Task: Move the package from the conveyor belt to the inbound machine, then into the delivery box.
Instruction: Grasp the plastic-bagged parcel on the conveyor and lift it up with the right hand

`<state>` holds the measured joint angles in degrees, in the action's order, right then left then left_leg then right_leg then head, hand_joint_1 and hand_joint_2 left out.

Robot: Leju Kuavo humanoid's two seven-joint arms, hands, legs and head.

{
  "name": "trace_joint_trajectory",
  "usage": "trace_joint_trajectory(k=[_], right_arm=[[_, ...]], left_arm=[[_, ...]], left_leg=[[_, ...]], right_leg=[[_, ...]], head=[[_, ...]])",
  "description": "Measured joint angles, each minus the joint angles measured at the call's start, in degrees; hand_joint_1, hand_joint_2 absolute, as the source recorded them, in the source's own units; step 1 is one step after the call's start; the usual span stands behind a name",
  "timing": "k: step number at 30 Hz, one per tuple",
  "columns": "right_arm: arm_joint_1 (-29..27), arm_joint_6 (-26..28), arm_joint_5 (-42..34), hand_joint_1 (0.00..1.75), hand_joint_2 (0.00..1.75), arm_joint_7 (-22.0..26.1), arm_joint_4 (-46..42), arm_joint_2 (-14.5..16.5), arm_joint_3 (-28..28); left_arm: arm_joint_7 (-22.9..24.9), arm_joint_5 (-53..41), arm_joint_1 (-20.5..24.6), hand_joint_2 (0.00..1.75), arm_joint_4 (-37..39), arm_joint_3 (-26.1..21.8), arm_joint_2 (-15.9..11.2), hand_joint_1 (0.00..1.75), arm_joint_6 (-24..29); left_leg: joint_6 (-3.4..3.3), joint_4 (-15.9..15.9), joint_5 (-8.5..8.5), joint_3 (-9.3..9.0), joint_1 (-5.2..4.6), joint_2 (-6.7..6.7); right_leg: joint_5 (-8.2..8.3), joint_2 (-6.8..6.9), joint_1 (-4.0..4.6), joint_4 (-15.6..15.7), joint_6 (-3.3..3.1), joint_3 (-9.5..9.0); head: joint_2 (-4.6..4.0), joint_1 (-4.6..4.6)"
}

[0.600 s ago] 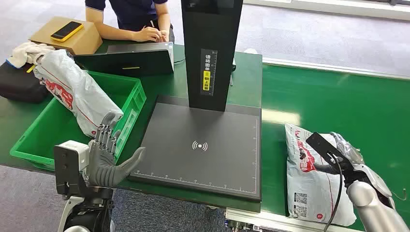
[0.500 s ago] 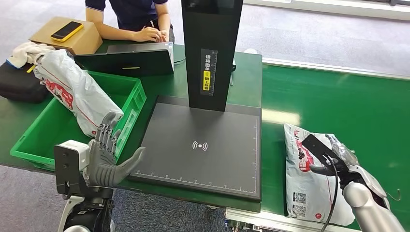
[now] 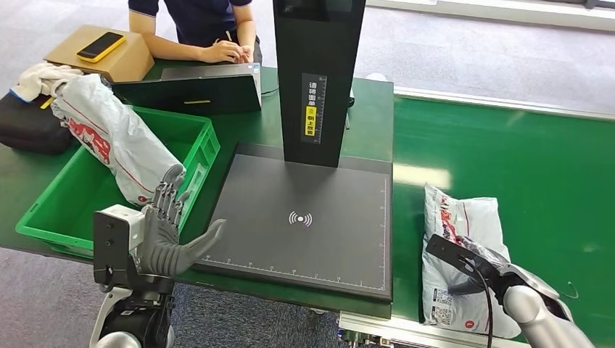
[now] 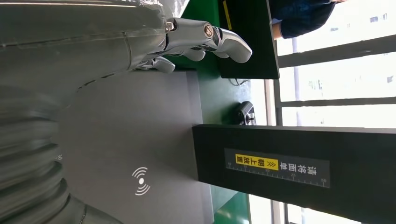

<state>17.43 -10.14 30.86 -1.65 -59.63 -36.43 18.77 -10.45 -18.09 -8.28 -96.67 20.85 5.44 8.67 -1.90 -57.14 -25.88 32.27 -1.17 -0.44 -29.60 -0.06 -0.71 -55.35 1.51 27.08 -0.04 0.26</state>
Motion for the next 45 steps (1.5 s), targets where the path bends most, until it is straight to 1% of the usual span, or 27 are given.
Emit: trace_joint_trajectory(k=[37, 39, 41, 43, 45], right_arm=[[0.23, 3.67, -1.14, 1.75, 1.75, 1.44, 0.02, 1.66, -1.2], [0.23, 5.47, -1.9, 1.75, 1.75, 2.22, -0.45, 2.82, -2.36], [-0.03, 8.68, -4.22, 1.75, 1.75, 4.16, -2.18, 5.23, -5.05], [-0.96, 11.28, -8.5, 1.75, 1.75, 7.35, -5.59, 7.89, -8.79], [-2.45, 12.42, -13.98, 1.75, 1.75, 11.22, -10.08, 10.4, -12.95]], left_arm=[[0.0, -0.03, -0.37, 1.75, -0.14, -0.1, 0.02, 0.0, 0.34], [-0.01, -0.04, -0.57, 1.75, -0.28, -0.14, 0.02, 0.0, 0.54], [-0.18, -0.08, -0.84, 1.75, -0.45, -0.17, 0.02, 0.0, 0.86], [-0.72, -0.07, -0.92, 1.75, -0.46, -0.18, 0.02, 0.0, 1.05], [-1.48, 0.17, -0.79, 1.75, -0.34, -0.17, 0.03, 0.0, 1.09]], left_leg=[[0.0, 0.0, 0.0, 0.0, 0.0, 0.0], [0.01, 0.0, 0.0, 0.0, 0.0, -0.01], [0.02, 0.0, 0.01, 0.0, 0.01, -0.03], [0.02, 0.0, 0.01, 0.02, 0.02, -0.06], [0.03, 0.01, 0.01, 0.04, 0.03, -0.09]], right_leg=[[0.0, 0.01, 0.01, 0.0, 0.0, 0.01], [0.0, 0.01, 0.01, -0.01, 0.0, 0.02], [-0.01, 0.04, 0.01, -0.02, -0.01, 0.05], [-0.04, 0.09, 0.02, -0.03, -0.04, 0.07], [-0.08, 0.14, 0.02, -0.03, -0.08, 0.08]], head=[[0.02, 0.01], [0.01, 0.01], [0.01, 0.0], [0.02, -0.02], [0.02, -0.02]])
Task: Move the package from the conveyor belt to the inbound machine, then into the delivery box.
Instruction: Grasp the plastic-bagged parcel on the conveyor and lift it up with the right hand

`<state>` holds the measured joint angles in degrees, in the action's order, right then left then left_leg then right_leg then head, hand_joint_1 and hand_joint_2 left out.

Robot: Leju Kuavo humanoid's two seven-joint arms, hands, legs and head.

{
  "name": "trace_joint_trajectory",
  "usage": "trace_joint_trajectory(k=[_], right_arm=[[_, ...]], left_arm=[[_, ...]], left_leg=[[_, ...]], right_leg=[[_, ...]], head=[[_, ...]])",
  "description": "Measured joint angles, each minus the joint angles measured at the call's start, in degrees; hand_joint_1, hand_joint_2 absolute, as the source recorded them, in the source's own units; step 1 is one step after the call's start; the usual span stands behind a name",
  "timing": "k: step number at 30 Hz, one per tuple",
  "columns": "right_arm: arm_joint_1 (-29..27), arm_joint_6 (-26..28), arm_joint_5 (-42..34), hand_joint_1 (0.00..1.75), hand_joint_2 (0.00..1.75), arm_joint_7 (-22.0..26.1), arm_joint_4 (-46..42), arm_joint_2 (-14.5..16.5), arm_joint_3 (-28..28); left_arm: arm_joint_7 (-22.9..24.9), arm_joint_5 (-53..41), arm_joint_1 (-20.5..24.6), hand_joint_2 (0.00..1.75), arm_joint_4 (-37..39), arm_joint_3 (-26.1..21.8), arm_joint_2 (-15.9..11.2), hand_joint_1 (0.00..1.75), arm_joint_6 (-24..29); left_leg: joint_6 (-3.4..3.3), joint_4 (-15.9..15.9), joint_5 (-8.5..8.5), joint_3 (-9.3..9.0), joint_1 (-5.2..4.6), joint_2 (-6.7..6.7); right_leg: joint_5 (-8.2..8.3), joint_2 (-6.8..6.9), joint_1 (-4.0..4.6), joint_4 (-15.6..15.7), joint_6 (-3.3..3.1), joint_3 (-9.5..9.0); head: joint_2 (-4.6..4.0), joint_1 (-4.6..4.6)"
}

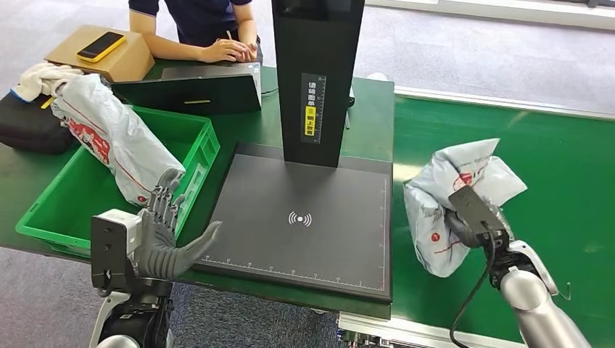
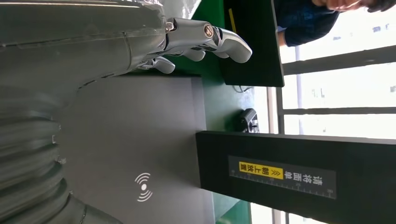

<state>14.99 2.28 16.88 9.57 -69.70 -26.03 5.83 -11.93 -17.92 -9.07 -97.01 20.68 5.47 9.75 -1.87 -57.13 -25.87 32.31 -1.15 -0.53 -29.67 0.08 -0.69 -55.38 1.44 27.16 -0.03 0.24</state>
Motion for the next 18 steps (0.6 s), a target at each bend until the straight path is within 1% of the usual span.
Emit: trace_joint_trajectory(k=[2, 4, 8, 13, 18], right_arm=[[-1.58, 0.07, -5.32, 1.75, 1.75, 3.47, -4.74, 2.32, -3.86], [-2.98, -0.03, -9.36, 1.75, 1.75, 5.83, -9.23, 4.43, -6.87], [-5.79, -0.2, -13.55, 1.75, 1.75, 8.02, -16.78, 7.94, -9.64], [-8.85, -1.0, -14.79, 1.75, 1.75, 8.75, -22.38, 10.79, -8.53], [-9.54, -2.27, -14.23, 1.75, 1.75, 6.91, -23.09, 12.78, -2.88]], left_arm=[[-0.68, 0.26, 0.39, 1.75, 0.34, 0.04, 0.04, 0.0, -0.02], [-1.17, 0.38, 0.92, 1.75, 0.8, 0.14, 0.15, 0.0, -0.1], [-1.6, 0.72, 1.81, 1.75, 1.65, 0.49, 0.38, 0.0, -0.42], [-1.94, 0.86, 2.07, 1.75, 2.49, 1.14, 0.41, 0.0, -0.59], [-2.16, 1.11, 2.07, 1.75, 3.01, 1.61, 0.4, 0.0, -0.82]], left_leg=[[0.0, 0.01, 0.0, 0.03, 0.0, -0.02], [0.01, 0.01, -0.01, 0.04, 0.0, -0.01], [0.02, 0.02, -0.02, 0.04, 0.0, 0.0], [0.02, 0.02, -0.02, 0.04, 0.0, 0.02], [0.02, 0.02, -0.02, 0.01, 0.01, 0.07]], right_leg=[[-0.03, 0.02, 0.0, 0.0, -0.03, 0.01], [-0.05, 0.01, 0.0, 0.0, -0.05, 0.03], [-0.06, -0.01, -0.01, 0.0, -0.06, 0.03], [-0.05, -0.03, -0.01, 0.0, -0.07, 0.02], [-0.05, -0.07, 0.0, 0.0, -0.07, 0.02]], head=[[-0.01, 0.02], [-0.01, 0.02], [-0.01, 0.02], [-0.01, 0.02], [-0.01, 0.02]])
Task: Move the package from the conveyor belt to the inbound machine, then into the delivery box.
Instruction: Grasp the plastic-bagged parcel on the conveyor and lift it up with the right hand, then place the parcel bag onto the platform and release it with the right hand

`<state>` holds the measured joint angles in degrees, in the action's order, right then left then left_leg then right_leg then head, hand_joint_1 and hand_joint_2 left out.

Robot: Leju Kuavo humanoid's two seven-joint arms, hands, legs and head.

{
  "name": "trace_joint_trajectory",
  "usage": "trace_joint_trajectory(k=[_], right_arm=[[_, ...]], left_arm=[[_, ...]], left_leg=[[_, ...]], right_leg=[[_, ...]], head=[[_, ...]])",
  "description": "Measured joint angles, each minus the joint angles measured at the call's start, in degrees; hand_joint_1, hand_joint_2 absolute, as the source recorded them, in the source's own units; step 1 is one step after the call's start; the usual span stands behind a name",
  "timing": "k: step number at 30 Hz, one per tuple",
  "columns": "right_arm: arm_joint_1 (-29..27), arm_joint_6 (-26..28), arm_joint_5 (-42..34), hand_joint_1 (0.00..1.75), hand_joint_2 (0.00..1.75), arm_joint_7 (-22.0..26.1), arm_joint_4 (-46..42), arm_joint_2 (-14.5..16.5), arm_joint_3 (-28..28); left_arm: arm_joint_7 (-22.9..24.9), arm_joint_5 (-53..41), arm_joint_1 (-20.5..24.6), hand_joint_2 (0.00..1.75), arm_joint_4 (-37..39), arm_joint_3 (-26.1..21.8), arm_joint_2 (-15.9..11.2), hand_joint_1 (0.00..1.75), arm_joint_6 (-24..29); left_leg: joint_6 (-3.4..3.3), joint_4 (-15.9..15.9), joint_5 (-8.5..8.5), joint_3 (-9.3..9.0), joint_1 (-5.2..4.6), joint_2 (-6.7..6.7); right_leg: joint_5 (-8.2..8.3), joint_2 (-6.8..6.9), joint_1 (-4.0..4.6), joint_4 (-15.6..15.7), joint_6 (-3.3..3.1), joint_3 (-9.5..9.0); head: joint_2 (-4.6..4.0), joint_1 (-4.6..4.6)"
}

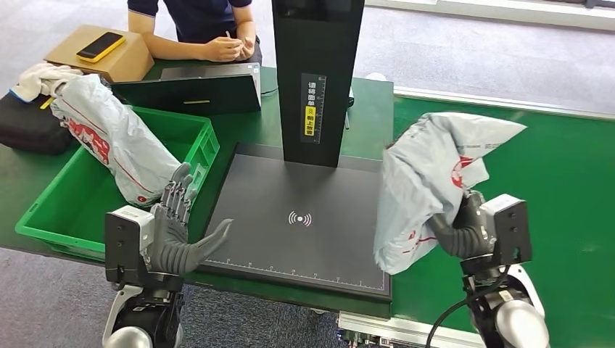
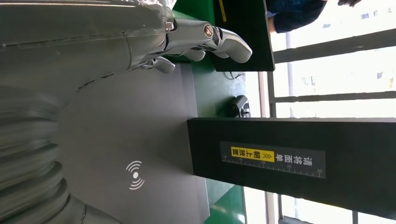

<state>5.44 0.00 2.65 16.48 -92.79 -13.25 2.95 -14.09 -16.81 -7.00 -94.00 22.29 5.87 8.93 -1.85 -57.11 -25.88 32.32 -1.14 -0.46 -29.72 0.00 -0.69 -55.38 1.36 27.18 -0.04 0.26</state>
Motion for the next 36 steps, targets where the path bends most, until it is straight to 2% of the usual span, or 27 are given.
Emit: trace_joint_trajectory(k=[6, 13, 19, 20, 21, 23, 24, 25, 31, 36], right_arm=[[0.85, -1.68, 2.32, 1.75, 1.75, -3.03, 2.75, 1.34, 9.5], [5.34, -2.45, 4.52, 1.75, 1.75, -5.87, 10.81, 1.76, 19.09], [11.11, 3.2, 9.87, 1.75, 1.75, -7.11, 20.01, 1.57, 24.02], [11.96, 4.49, 10.95, 1.7, 1.75, -7.25, 21.44, 1.46, 24.51], [12.76, 5.62, 11.81, 1.58, 1.75, -7.33, 22.84, 1.34, 24.89], [14.13, 7.06, 12.69, 0.72, 1.75, -7.25, 25.41, 1.06, 25.28], [14.67, 7.62, 13.04, 0.34, 1.75, -7.18, 26.49, 0.93, 25.33], [15.12, 8.18, 13.41, 0.02, 1.75, -7.11, 27.45, 0.78, 25.36], [15.87, 11.03, 13.98, 0.0, 1.75, -5.99, 29.96, -0.11, 24.66], [15.58, 11.09, 13.02, 0.0, 1.75, -4.72, 29.98, -0.95, 22.84]], left_arm=[[0.01, 0.29, 0.15, 1.75, 0.58, 1.01, -0.03, 0.0, -0.13], [0.13, 0.72, 0.5, 1.75, 1.22, 1.37, -0.08, 0.0, -0.13], [0.25, 0.9, 1.02, 1.75, 1.72, 1.74, -0.11, 0.0, -0.11], [0.27, 0.94, 1.1, 1.75, 1.79, 1.81, -0.14, 0.0, -0.1], [0.28, 1.02, 1.18, 1.75, 1.86, 1.92, -0.18, 0.0, -0.08], [0.3, 1.25, 1.28, 1.75, 2.05, 2.17, -0.33, 0.0, -0.01], [0.3, 1.38, 1.3, 1.75, 2.15, 2.28, -0.4, 0.0, 0.03], [0.3, 1.46, 1.32, 1.75, 2.22, 2.36, -0.47, 0.0, 0.07], [0.3, 1.69, 1.34, 1.75, 2.31, 2.54, -0.75, 0.0, 0.51], [0.19, 2.01, 1.59, 1.75, 2.86, 2.55, -0.95, 0.0, 0.59]], left_leg=[[0.0, 0.01, 0.0, 0.01, 0.01, 0.0], [0.0, 0.01, 0.0, 0.01, 0.01, 0.0], [0.0, -0.01, 0.02, 0.0, 0.01, -0.01], [0.0, -0.01, 0.02, 0.01, 0.0, -0.01], [0.0, -0.02, 0.02, 0.01, 0.0, -0.01], [0.0, -0.02, 0.02, 0.01, 0.0, -0.01], [0.0, -0.02, 0.02, 0.01, 0.0, -0.01], [0.0, -0.02, 0.02, 0.0, 0.0, -0.01], [0.0, -0.02, 0.02, -0.01, 0.01, -0.01], [0.0, -0.02, 0.02, -0.02, 0.0, -0.01]], right_leg=[[-0.01, 0.0, 0.01, -0.01, 0.0, 0.0], [0.0, 0.0, 0.0, -0.01, 0.0, 0.0], [0.03, 0.01, -0.02, 0.0, 0.01, -0.01], [0.03, 0.01, -0.02, 0.0, 0.01, -0.01], [0.04, 0.01, -0.02, 0.0, 0.01, -0.01], [0.04, 0.01, -0.02, 0.0, 0.01, -0.01], [0.04, 0.01, -0.02, 0.0, 0.01, -0.01], [0.04, 0.01, -0.02, 0.01, 0.01, 0.0], [0.03, 0.01, -0.01, 0.01, 0.01, 0.0], [0.04, 0.01, -0.02, 0.01, 0.02, -0.01]], head=[[0.0, 0.0], [0.0, -0.01], [0.0, 0.0], [0.0, 0.0], [0.0, 0.0], [-0.01, -0.01], [0.0, -0.01], [0.0, -0.01], [0.0, -0.01], [0.0, 0.0]])
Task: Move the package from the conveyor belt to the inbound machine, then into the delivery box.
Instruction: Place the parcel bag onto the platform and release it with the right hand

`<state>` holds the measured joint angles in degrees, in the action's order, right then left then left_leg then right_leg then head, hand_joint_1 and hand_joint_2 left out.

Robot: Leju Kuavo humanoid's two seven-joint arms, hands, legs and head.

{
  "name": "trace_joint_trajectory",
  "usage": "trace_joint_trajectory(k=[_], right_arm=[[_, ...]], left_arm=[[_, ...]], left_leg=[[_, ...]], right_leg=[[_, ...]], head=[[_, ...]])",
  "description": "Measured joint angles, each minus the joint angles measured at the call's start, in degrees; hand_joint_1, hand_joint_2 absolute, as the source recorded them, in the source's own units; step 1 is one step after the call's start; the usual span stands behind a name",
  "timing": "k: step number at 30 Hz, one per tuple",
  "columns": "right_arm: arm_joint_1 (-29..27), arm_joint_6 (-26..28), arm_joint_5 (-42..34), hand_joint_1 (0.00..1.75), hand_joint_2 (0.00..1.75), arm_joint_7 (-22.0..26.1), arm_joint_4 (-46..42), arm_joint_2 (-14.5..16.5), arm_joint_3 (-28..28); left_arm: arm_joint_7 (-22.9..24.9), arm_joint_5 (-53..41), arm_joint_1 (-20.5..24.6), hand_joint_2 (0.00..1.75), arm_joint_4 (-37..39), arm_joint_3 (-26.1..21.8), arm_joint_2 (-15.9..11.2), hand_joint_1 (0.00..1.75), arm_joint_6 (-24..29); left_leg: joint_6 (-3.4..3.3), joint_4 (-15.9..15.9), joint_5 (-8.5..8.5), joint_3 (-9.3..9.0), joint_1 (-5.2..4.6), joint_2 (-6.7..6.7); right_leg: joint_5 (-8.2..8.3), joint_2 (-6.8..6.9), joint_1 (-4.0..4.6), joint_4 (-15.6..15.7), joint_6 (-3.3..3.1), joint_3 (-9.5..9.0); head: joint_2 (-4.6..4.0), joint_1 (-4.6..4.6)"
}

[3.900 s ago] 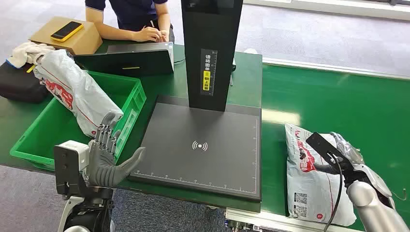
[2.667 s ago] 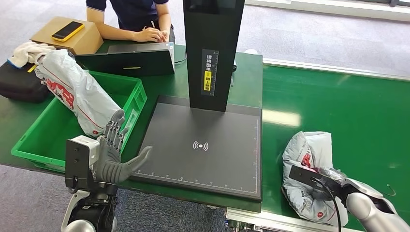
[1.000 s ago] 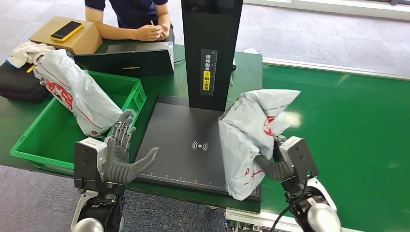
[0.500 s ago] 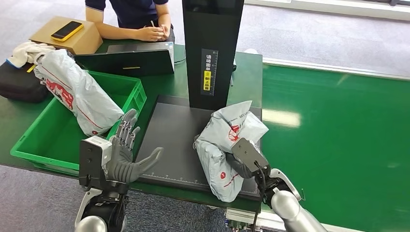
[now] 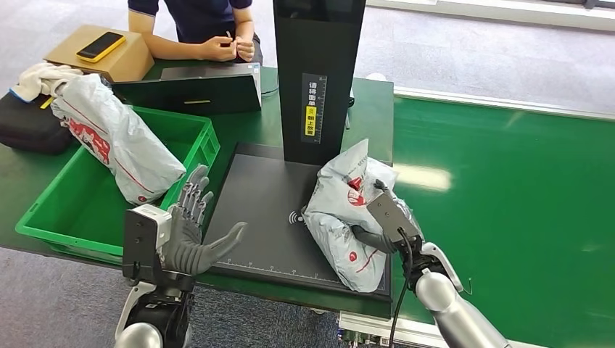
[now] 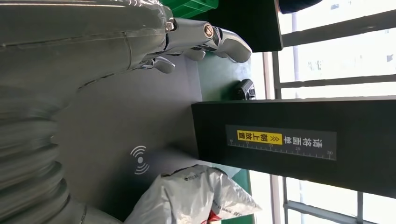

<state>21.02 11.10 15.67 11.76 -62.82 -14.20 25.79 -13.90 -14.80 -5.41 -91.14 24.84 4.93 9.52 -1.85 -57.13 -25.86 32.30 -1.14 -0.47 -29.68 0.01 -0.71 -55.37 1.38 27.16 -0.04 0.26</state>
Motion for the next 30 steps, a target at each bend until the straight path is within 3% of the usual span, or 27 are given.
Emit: trace_joint_trajectory(k=[15, 30], right_arm=[[-0.7, -2.6, -1.2, 0.0, 1.75, 1.32, -0.28, -0.4, -1.31], [-1.24, -11.15, -6.03, 0.0, 1.75, 4.74, -0.17, 1.24, -0.38]], left_arm=[[-0.2, 0.16, 1.26, 1.75, 1.31, 0.04, -0.03, 0.0, -0.03], [-0.43, 0.3, 2.07, 1.75, 1.79, 0.63, -0.05, 0.0, -1.14]], left_leg=[[0.0, 0.0, 0.0, 0.0, 0.0, 0.0], [0.0, 0.0, 0.0, 0.01, 0.0, 0.01]], right_leg=[[0.0, 0.0, 0.01, 0.0, 0.0, 0.01], [0.0, -0.01, 0.02, -0.01, 0.0, 0.0]], head=[[0.01, 0.0], [-0.01, 0.0]])
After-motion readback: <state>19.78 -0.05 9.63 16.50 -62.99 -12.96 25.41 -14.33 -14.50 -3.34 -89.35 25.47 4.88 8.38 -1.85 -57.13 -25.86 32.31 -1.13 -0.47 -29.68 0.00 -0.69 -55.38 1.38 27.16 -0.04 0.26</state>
